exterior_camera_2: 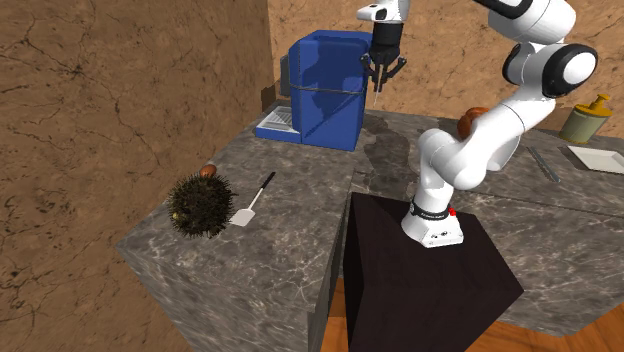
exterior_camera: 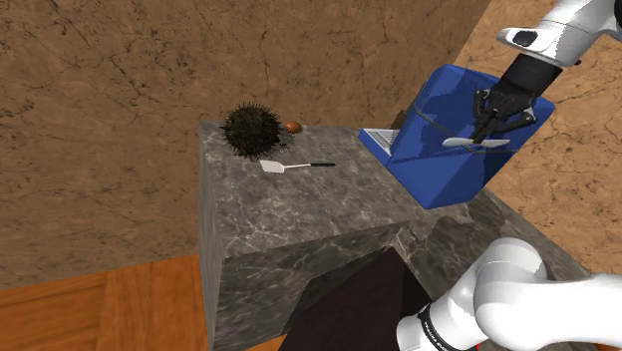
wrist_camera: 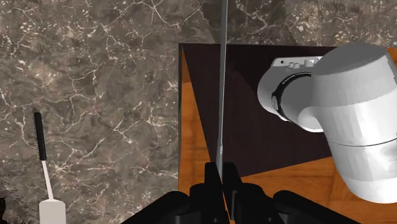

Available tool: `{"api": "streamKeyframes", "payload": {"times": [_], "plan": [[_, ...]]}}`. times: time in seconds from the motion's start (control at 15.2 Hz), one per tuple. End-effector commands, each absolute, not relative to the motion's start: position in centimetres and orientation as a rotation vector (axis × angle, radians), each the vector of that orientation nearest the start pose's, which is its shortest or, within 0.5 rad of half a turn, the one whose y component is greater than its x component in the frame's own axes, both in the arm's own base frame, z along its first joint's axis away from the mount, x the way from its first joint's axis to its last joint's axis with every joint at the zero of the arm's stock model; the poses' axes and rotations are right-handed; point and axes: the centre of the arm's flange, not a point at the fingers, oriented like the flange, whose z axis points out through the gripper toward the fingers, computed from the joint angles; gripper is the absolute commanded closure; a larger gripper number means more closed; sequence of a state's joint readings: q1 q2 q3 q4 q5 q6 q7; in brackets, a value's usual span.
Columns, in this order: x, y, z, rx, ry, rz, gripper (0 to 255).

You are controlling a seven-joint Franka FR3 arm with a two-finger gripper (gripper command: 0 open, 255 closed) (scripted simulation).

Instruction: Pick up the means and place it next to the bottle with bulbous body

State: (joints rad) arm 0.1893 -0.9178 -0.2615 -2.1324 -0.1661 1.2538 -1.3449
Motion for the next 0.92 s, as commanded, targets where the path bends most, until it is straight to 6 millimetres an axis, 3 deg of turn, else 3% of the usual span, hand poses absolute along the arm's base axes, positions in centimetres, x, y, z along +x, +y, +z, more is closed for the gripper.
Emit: {"api": "streamKeyframes", "payload": {"times": [0.0, 0.86], "plan": [[20.6, -10.2, 68.3, -2.46, -1.905, -0.067, 255], [4.8, -16.9, 68.3, -2.46, -1.905, -0.067, 255]]}}
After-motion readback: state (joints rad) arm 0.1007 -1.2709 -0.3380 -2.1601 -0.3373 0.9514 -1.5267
